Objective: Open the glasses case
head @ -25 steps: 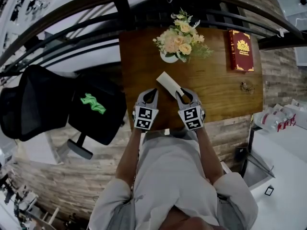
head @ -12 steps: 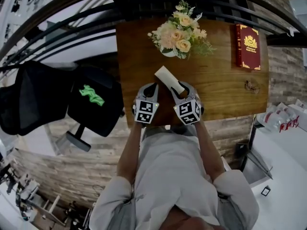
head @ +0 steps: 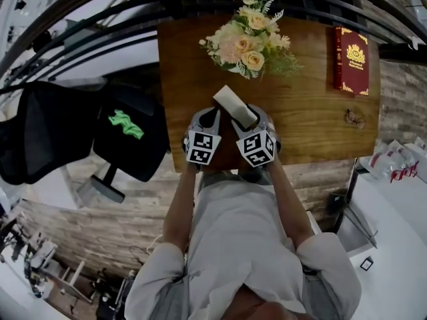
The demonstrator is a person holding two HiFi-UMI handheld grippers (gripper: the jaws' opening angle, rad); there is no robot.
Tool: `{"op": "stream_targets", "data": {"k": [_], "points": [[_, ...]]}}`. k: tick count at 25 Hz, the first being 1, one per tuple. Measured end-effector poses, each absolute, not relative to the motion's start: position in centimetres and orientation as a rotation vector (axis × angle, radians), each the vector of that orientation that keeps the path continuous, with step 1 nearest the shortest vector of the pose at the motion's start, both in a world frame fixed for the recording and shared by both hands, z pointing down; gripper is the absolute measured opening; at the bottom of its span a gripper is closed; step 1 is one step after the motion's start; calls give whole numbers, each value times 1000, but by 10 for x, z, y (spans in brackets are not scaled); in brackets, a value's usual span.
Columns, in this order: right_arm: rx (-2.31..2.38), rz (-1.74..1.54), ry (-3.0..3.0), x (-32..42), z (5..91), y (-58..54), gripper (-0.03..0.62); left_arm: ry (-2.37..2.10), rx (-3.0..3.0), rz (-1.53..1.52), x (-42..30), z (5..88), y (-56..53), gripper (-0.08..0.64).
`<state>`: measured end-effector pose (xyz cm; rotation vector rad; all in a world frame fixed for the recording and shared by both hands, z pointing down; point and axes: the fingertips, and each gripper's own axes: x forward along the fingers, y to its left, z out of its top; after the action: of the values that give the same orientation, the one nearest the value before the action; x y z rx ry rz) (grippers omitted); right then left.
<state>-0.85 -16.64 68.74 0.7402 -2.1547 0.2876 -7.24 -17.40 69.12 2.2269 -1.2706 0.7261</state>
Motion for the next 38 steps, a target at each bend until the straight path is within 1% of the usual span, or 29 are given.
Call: {"op": "stream_targets", "data": {"k": [11, 16, 25, 35, 38], "points": [[645, 272, -2108, -17, 712, -164, 311, -1269, 2208, 752, -68, 701, -179, 20], [636, 260, -2088, -19, 716, -164, 307, -1260, 2213, 762, -66, 703, -180, 20], [614, 384, -2162, -18, 710, -166, 305, -1243, 2227, 770, -62, 707, -185, 20], [628, 347, -2144, -17, 708, -165, 307, -1217, 2224, 760, -61, 711, -185, 20], [635, 339, -2149, -16, 704, -164, 279, -1217, 2224, 758, -61, 711, -185, 20]]}}
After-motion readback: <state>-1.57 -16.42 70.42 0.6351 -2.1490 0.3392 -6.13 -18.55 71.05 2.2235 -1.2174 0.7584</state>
